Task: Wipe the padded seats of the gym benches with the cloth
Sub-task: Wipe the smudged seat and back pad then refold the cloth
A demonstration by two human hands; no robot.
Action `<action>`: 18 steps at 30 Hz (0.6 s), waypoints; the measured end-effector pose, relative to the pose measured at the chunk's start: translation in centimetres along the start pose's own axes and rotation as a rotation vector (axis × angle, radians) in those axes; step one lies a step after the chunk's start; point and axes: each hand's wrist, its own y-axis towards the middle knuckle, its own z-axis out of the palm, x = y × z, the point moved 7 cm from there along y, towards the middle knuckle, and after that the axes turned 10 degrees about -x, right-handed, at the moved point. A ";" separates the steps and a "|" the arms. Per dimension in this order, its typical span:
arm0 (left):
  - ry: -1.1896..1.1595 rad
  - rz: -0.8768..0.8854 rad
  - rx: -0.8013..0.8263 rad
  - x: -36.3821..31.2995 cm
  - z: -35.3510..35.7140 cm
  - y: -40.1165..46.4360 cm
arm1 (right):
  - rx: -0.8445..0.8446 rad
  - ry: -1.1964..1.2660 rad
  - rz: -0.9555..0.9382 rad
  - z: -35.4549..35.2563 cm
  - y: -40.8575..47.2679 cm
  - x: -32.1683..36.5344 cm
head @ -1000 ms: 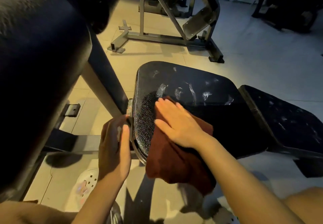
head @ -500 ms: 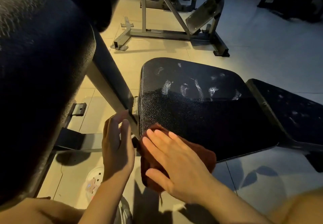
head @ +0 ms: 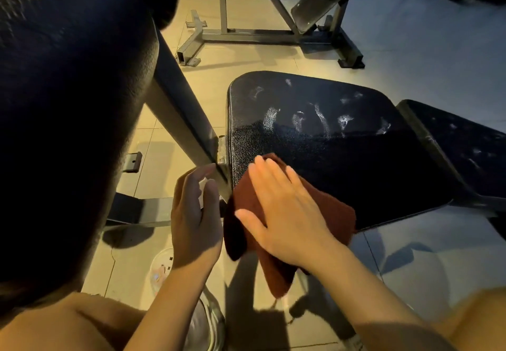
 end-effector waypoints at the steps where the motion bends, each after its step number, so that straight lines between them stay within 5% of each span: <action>1: -0.010 -0.011 -0.011 0.0 -0.3 0.1 | -0.023 -0.018 -0.031 0.3 1.1 1.0; 5: -0.027 0.000 -0.083 -0.5 -1.4 0.7 | -0.017 -0.187 0.006 2.3 7.0 3.0; 11: 0.065 0.114 0.046 0.0 -2.0 0.4 | -0.009 -0.375 0.026 3.2 5.9 3.9; 18: 0.070 0.148 0.236 1.8 -2.8 -0.1 | -0.173 -0.544 -0.365 3.2 -2.9 4.5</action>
